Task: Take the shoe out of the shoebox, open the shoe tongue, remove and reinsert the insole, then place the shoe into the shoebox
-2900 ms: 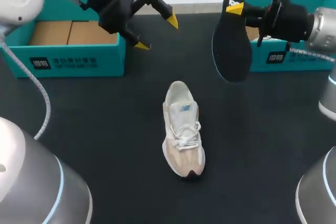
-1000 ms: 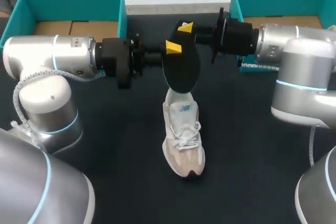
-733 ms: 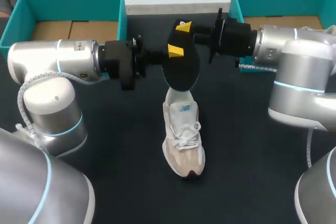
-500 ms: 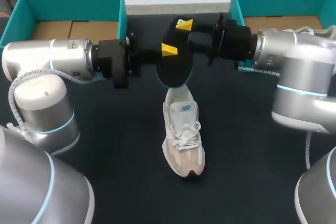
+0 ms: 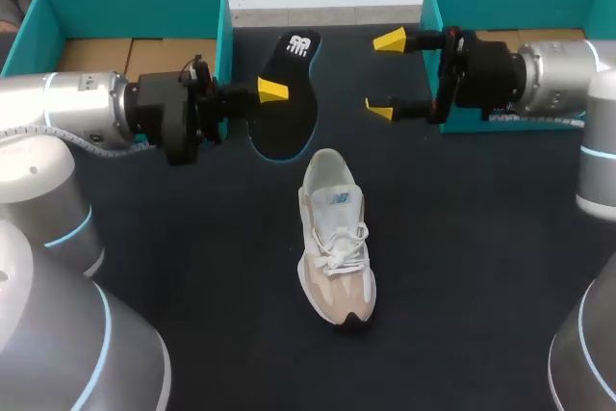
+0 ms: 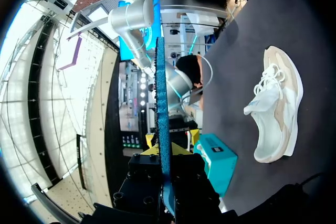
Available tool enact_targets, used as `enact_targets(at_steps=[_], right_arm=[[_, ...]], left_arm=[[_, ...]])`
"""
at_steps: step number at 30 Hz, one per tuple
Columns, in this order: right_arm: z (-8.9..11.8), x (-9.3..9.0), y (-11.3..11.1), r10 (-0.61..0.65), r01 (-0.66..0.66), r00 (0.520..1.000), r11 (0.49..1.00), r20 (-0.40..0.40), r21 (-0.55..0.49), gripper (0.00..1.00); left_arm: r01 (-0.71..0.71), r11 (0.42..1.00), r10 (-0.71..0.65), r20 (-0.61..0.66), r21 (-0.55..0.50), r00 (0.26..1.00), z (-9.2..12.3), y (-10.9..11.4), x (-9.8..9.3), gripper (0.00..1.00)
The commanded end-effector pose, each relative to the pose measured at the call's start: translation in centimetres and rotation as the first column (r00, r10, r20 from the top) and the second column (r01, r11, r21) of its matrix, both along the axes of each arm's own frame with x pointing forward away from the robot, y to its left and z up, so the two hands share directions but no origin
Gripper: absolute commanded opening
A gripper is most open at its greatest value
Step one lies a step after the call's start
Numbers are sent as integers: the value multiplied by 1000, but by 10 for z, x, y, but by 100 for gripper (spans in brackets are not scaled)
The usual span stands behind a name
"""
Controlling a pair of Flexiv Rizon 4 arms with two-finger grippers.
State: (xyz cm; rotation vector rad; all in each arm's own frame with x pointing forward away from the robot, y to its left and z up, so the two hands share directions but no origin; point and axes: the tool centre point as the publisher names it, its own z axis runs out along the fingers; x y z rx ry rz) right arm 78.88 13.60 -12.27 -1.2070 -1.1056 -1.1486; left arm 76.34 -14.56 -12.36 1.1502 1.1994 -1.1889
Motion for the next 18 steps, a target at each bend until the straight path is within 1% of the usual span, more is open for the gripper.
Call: enact_targets(at_steps=[1, 3, 15, 16, 17, 18], right_arm=[[8, -3, -23, 1, -1, 1000, 999, 16, -32, 100], [8, -3, -23, 1, -1, 1000, 999, 16, -32, 100], [8, -3, -23, 1, -1, 1000, 999, 16, -32, 100], [8, -3, -23, 1, -1, 1000, 999, 16, -32, 100], [8, -3, -23, 1, -1, 1000, 999, 16, -32, 100], [8, -3, -23, 1, -1, 1000, 999, 16, -32, 100]], left_arm=[[2, 1000, -2, -7, 13, 1000, 2, 5, -4, 0], [41, 999, -41, -11, 24, 999, 5, 6, -5, 0], [41, 999, -41, -11, 24, 999, 5, 6, -5, 0], [19, 999, -12, -150, 48, 989, 5, 8, -4, 0], [19, 998, -2, -253, 65, 967, 6, 9, -5, 0], [19, 998, 6, -371, 65, 929, 9, 10, -7, 0]])
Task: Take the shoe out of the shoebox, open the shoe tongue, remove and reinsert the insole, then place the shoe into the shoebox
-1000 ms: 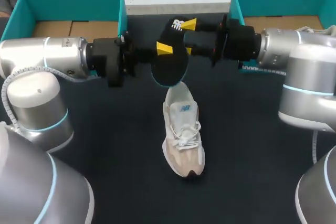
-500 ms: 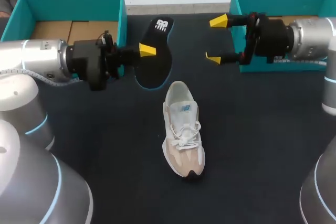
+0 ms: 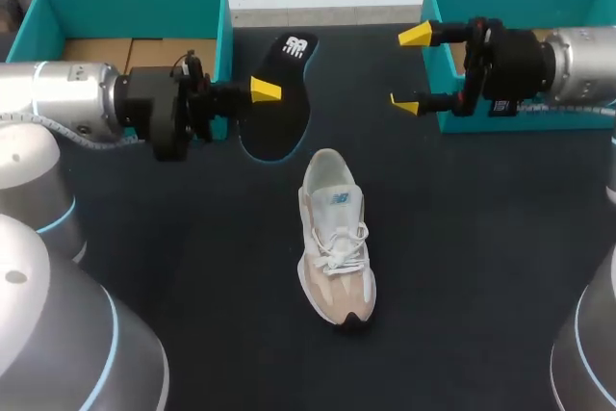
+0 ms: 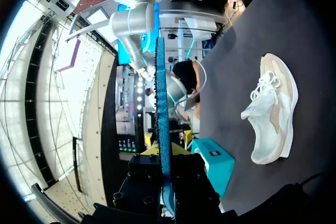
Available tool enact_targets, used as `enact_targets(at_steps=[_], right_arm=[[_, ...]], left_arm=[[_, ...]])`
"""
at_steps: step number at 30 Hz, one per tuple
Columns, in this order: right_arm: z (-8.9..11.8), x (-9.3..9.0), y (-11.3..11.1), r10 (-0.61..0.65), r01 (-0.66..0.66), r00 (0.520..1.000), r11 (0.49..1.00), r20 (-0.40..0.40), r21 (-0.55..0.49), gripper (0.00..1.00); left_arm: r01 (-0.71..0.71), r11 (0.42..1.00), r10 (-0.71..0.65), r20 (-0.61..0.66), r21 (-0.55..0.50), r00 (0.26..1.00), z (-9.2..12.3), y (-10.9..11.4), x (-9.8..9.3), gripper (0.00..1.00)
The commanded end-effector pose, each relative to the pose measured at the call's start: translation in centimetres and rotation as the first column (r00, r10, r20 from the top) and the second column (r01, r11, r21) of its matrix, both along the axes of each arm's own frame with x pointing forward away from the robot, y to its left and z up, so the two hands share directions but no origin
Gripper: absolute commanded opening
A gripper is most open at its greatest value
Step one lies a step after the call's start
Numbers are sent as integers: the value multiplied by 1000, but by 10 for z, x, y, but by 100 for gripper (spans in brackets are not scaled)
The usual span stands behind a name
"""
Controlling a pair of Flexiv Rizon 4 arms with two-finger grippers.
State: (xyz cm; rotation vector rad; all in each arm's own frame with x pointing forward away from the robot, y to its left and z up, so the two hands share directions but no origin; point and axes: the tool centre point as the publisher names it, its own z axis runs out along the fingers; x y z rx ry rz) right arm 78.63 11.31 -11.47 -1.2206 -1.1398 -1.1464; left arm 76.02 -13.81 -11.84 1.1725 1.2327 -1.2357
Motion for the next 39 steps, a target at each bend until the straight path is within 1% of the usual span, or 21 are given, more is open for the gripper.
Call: enact_targets(at_steps=[1, 3, 4, 5, 6, 7, 8, 10, 11, 12, 14, 16, 17, 32, 34, 35, 36, 37, 38, 39], right_arm=[[0, -1, 0, -1, 1, 1000, 1000, 0, -3, 100], [0, -1, 0, -1, 1, 1000, 1000, 0, -3, 100], [0, -1, 0, -1, 1, 1000, 1000, 0, -3, 100], [0, -1, 0, -1, 1, 1000, 1000, 0, -3, 100], [0, -1, 0, -1, 1, 1000, 1000, 0, -3, 100], [0, -1, 0, -1, 1, 1000, 1000, 0, -3, 100], [0, -1, 0, -1, 1, 1000, 1000, 0, -3, 100], [0, -1, 0, -1, 1, 1000, 1000, 0, -3, 100], [0, -1, 0, -1, 1, 1000, 1000, 0, -3, 100], [0, -1, 0, -1, 1, 1000, 1000, 0, -3, 100], [0, -1, 0, -1, 1, 1000, 1000, 0, -3, 100], [0, -1, 0, -1, 1, 1000, 1000, 0, -3, 100], [0, -1, 0, -1, 1, 1000, 1000, 0, -3, 100], [0, -1, 0, -1, 1, 1000, 1000, 0, -3, 100], [0, -1, 0, -1, 1, 1000, 1000, 0, -3, 100], [0, -1, 0, -1, 1, 1000, 1000, 0, -3, 100], [0, -1, 0, -1, 1, 1000, 1000, 0, -3, 100], [0, -1, 0, -1, 1, 1000, 1000, 0, -3, 100], [0, -1, 0, -1, 1, 1000, 1000, 0, -3, 100], [0, -1, 0, -1, 1, 1000, 1000, 0, -3, 100]], left_arm=[[-27, 997, 56, -466, 68, 883, 6, 4, -6, 0], [-4, 994, 64, -566, 106, 822, 11, 6, -9, 0], [4, 988, 96, -628, 155, 772, 13, 7, -11, 0], [54, 984, 77, -674, 172, 735, 13, 8, -13, 0], [45, 980, 112, -730, 192, 674, 15, 9, -15, 0], [75, 971, 126, -761, 225, 637, 15, 9, -15, 0], [86, 971, 130, -790, 225, 599, 15, 9, -15, 0], [123, 964, 151, -867, 235, 474, 15, 9, -15, 0], [124, 966, 152, -891, 225, 428, 14, 9, -14, 0], [151, 960, 167, -913, 237, 371, 13, 9, -14, 0], [161, 963, 167, -947, 216, 274, 10, 11, -15, 0], [178, 961, 177, -966, 211, 189, 8, 11, -14, 0], [188, 962, 169, -971, 200, 167, 8, 12, -13, 0], [188, 962, 169, -971, 200, 167, 8, 12, -13, 0], [160, 963, 216, -976, 215, 11, 3, 11, -13, 0], [185, 964, 205, -977, 193, -51, 1, 11, -14, 0], [150, 968, 221, -967, 202, -126, 0, 11, -15, 0], [171, 967, 220, -959, 190, -178, -1, 10, -15, 0], [164, 973, 200, -947, 163, -250, -1, 11, -16, 0], [163, 971, 222, -920, 177, -323, -1, 11, -16, 0]])
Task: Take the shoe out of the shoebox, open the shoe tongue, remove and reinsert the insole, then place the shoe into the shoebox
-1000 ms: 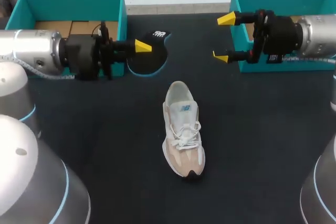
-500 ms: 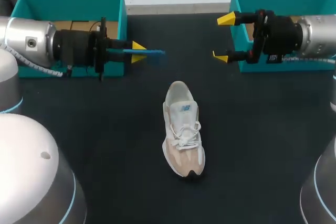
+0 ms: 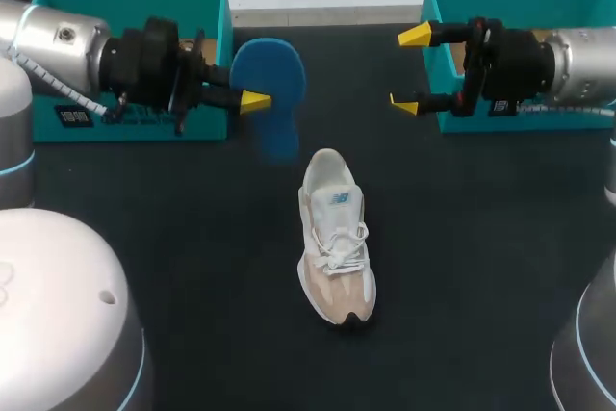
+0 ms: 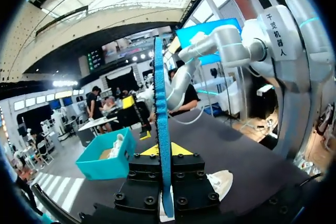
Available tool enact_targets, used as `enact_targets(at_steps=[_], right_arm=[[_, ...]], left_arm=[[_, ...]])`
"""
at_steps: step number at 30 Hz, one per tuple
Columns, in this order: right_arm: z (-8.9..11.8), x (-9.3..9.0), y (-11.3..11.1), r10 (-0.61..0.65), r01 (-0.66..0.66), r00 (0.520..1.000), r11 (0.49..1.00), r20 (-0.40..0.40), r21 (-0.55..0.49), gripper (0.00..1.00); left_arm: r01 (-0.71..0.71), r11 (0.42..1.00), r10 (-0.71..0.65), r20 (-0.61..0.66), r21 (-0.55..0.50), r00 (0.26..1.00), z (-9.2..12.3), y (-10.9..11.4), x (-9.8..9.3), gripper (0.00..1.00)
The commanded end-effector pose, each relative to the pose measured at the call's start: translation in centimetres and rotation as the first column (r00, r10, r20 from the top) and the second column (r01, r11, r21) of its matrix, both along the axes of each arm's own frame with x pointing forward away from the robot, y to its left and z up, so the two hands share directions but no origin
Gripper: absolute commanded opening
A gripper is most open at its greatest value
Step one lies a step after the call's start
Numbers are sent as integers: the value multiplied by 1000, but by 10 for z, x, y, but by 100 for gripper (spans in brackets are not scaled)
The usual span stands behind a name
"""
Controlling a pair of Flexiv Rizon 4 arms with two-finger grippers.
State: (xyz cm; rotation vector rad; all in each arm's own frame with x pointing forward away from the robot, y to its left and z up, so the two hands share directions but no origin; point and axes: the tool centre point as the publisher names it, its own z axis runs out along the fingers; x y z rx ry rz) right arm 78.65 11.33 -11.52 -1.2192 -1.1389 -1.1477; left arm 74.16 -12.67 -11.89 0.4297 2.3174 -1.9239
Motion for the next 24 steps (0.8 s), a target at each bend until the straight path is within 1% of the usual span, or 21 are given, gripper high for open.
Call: enact_targets(at_steps=[1, 2, 3, 4, 5, 6, 7, 8, 10, 11, 12, 14, 15, 24], right_arm=[[0, -1, 0, -1, 1, 1000, 1000, -1, -4, 100], [0, -1, 0, -1, 1, 1000, 1000, -1, -4, 100], [0, -1, 0, -1, 1, 1000, 1000, -1, -4, 100], [0, -1, 0, -1, 1, 1000, 1000, -1, -4, 100], [0, -1, 0, -1, 1, 1000, 1000, -1, -4, 100], [0, -1, 0, -1, 1, 1000, 1000, -1, -4, 100], [0, -1, 0, -1, 1, 1000, 1000, -1, -4, 100], [0, -1, 0, -1, 1, 1000, 1000, -1, -4, 100], [0, -1, 0, -1, 1, 1000, 1000, -1, -4, 100], [0, -1, 0, -1, 1, 1000, 1000, -1, -4, 100], [0, -1, 0, -1, 1, 1000, 1000, -1, -4, 100], [0, -1, 0, -1, 1, 1000, 1000, -1, -4, 100], [0, -1, 0, -1, 1, 1000, 1000, -1, -4, 100], [0, -1, 0, -1, 1, 1000, 1000, -1, -4, 100]], left_arm=[[-52, 995, 96, -625, 88, 775, -1, 1, 1, 0], [-70, 991, 131, -673, 117, 728, -1, 1, 1, 0], [-55, 992, 120, -690, 116, 714, -1, 2, -1, 0], [-79, 989, 146, -717, 126, 682, -1, 3, -2, 0], [-66, 986, 159, -764, 151, 625, -1, 3, -2, 0], [-63, 989, 146, -805, 134, 576, 0, 4, -4, 0], [-62, 985, 172, -831, 164, 529, 1, 4, -4, 0], [-53, 988, 152, -862, 144, 483, 0, 5, -5, 0], [-43, 989, 145, -912, 139, 385, 1, 5, -5, 0], [-37, 992, 126, -938, 121, 323, 2, 5, -4, 0], [-19, 990, 138, -948, 138, 286, 3, 5, -4, 0], [-1, 992, 123, -968, 126, 218, 4, 3, -3, 0], [5, 992, 122, -973, 126, 196, 5, 3, -3, 0], [5, 992, 122, -973, 126, 196, 5, 3, -3, 0]])
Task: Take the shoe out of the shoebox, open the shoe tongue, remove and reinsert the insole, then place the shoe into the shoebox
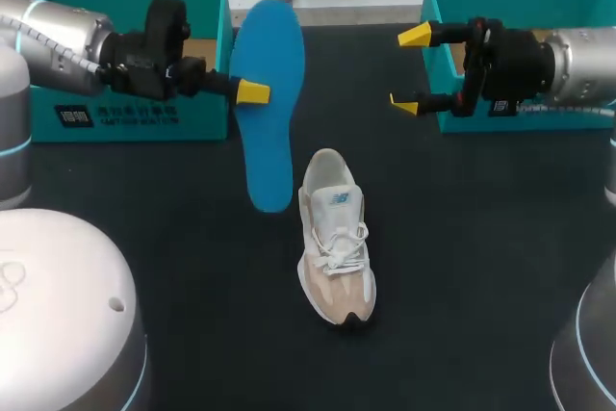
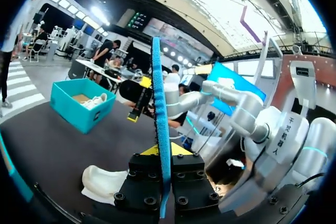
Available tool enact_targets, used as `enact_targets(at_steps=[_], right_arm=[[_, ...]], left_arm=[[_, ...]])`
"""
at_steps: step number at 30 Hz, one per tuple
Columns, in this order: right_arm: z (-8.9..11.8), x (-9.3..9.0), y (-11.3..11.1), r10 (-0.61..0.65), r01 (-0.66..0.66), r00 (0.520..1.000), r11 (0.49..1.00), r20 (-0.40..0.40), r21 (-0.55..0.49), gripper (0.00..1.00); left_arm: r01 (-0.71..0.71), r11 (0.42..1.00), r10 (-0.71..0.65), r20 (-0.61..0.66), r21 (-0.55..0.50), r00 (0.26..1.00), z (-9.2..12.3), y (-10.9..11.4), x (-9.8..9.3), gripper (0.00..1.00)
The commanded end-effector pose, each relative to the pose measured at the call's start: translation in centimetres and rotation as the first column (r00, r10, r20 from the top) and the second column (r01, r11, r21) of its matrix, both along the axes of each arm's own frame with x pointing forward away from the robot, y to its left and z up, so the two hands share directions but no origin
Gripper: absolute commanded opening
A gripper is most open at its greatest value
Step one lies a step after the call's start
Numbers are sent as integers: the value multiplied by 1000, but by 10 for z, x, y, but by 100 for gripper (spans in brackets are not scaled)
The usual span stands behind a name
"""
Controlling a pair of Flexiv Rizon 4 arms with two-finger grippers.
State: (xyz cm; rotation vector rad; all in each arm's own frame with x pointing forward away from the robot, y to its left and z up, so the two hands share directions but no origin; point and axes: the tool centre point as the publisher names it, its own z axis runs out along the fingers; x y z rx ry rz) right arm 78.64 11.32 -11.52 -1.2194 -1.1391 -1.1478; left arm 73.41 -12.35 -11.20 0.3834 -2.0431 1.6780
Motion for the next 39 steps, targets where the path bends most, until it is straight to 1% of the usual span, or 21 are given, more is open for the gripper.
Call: enact_targets(at_steps=[1, 13, 15, 17, 21, 24, 26, 28, 29, 30, 34, 35, 36, 39], right_arm=[[0, -1, 0, -1, 1, 1000, 1000, -1, -4, 100], [0, -1, 0, -1, 1, 1000, 1000, -1, -4, 100], [0, -1, 0, -1, 1, 1000, 1000, -1, -4, 100], [0, -1, 0, -1, 1, 1000, 1000, -1, -4, 100], [0, -1, 0, -1, 1, 1000, 1000, -1, -4, 100], [0, -1, 0, -1, 1, 1000, 1000, -1, -4, 100], [0, -1, 0, -1, 1, 1000, 1000, -1, -4, 100], [0, -1, 0, -1, 1, 1000, 1000, -1, -4, 100], [0, -1, 0, -1, 1, 1000, 1000, -1, -4, 100], [0, -1, 0, -1, 1, 1000, 1000, -1, -4, 100], [0, -1, 0, -1, 1, 1000, 1000, -1, -4, 100], [2, -3, 3, 15, -14, 1000, 1000, 27, -7, 100], [4, -6, 5, -4, 6, 999, 999, 36, -45, 100], [9, -14, 12, -2, 12, 997, 992, 76, -126, 100]], left_arm=[[-8, 999, 26, -543, 35, 839, -2, 0, 5, 0], [-8, 999, 26, -543, 35, 839, -2, 0, 5, 0], [-30, 1000, 28, -596, 7, 803, -7, -2, 8, 0], [-61, 998, 35, -601, -22, 798, -8, -4, 11, 0], [-77, 992, 3, -580, -103, 814, -10, -7, 16, 0], [-94, 989, 7, -590, -116, 808, -14, -11, 22, 0], [-98, 987, -3, -633, -126, 774, -16, -14, 27, 0], [-103, 989, 10, -648, -107, 762, -18, -17, 31, 0], [-102, 988, -3, -659, -120, 752, -18, -19, 34, 0], [-104, 989, 3, -674, -110, 738, -19, -20, 36, 0], [-100, 987, -12, -689, -123, 725, -24, -25, 41, 0], [-99, 988, -9, -697, -115, 717, -25, -26, 42, 0], [-100, 988, -11, -704, -116, 710, -26, -27, 43, 0], [-102, 990, -2, -716, -102, 698, -27, -29, 45, 0]])
